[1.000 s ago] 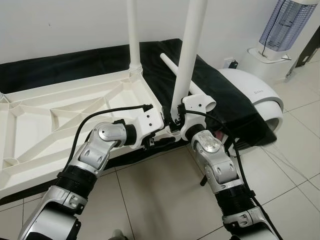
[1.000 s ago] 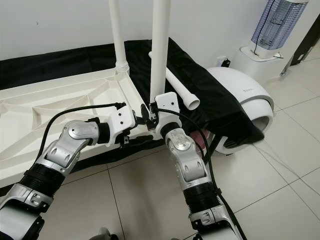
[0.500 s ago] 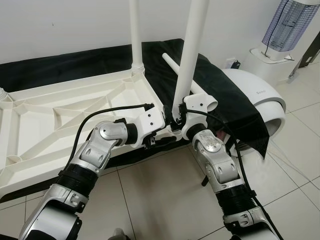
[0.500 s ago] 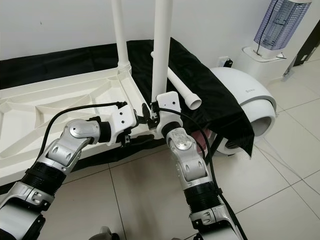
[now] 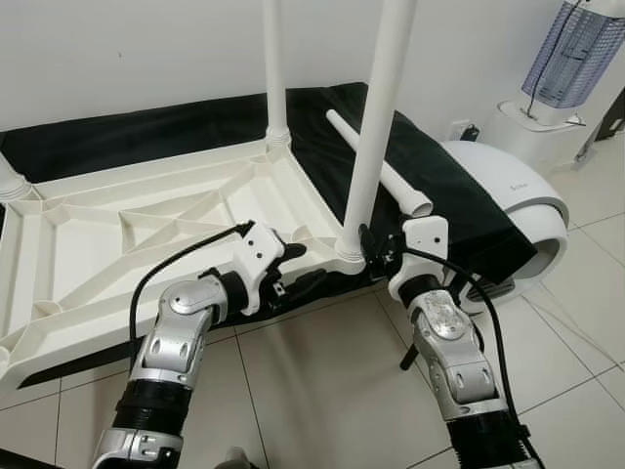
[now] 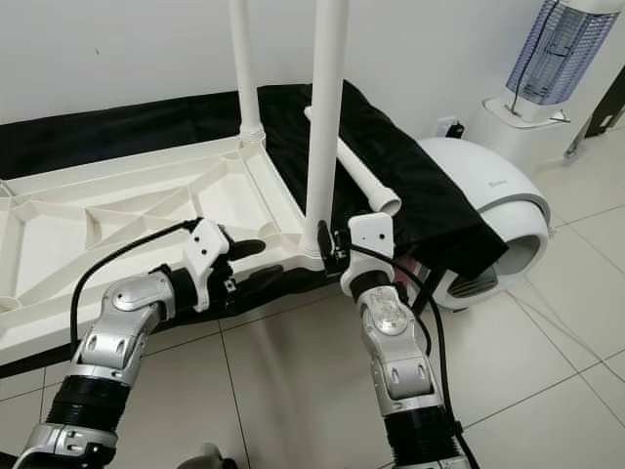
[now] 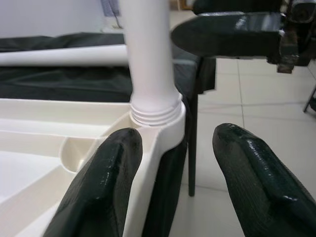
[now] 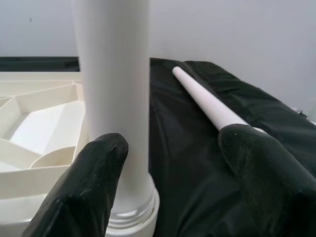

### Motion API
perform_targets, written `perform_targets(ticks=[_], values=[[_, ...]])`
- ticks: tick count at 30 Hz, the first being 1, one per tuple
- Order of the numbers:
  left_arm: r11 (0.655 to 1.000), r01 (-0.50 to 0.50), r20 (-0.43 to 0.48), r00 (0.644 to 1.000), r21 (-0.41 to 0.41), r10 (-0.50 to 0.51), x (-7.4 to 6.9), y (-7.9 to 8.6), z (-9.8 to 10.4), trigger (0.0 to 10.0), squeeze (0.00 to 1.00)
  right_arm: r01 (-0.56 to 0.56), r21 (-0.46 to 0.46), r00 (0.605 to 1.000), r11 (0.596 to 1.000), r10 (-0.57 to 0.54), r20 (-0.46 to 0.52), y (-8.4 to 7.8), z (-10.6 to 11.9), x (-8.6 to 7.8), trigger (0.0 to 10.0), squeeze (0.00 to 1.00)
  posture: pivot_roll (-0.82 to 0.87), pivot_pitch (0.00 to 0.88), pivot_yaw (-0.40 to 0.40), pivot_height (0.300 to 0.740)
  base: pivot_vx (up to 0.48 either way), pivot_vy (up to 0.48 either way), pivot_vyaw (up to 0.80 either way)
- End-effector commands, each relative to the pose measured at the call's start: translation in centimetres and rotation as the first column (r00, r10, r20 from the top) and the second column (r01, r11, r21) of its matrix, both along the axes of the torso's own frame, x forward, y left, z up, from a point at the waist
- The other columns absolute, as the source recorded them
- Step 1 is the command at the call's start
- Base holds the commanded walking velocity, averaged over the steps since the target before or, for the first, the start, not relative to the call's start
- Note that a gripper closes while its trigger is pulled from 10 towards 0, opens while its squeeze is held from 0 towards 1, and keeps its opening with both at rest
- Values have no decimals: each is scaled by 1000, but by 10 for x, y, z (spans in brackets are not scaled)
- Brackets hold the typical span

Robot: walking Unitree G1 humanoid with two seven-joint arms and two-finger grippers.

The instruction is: Building children table

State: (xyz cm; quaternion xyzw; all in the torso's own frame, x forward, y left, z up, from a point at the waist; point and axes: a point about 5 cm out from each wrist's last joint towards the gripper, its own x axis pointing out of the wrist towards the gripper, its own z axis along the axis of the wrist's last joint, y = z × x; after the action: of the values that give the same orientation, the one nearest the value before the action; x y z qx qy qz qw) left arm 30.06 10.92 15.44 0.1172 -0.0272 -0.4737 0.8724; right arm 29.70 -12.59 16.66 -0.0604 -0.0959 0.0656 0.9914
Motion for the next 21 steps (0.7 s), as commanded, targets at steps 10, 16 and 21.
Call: perform_targets(ticks=[10, 16, 21], values=[[691, -711, -3, 697, -128, 717, -2, 61, -2, 10000, 0, 55, -11, 998, 998, -55, -20, -10, -12, -13, 10000, 0, 31, 0, 0, 740, 0, 0, 0], [133, -976, -117, 154, -173, 981, -10, 114, -6, 10000, 0, 229, -19, 973, 973, -229, -40, -26, -19, -10, 10000, 0, 38, 53, -28, 740, 0, 0, 0], [890, -337, -191, 938, -306, 290, -32, 22, 10, 10000, 0, 161, 21, 986, 987, -160, -43, -20, -15, -9, 10000, 0, 48, 53, -45, 740, 0, 0, 0]])
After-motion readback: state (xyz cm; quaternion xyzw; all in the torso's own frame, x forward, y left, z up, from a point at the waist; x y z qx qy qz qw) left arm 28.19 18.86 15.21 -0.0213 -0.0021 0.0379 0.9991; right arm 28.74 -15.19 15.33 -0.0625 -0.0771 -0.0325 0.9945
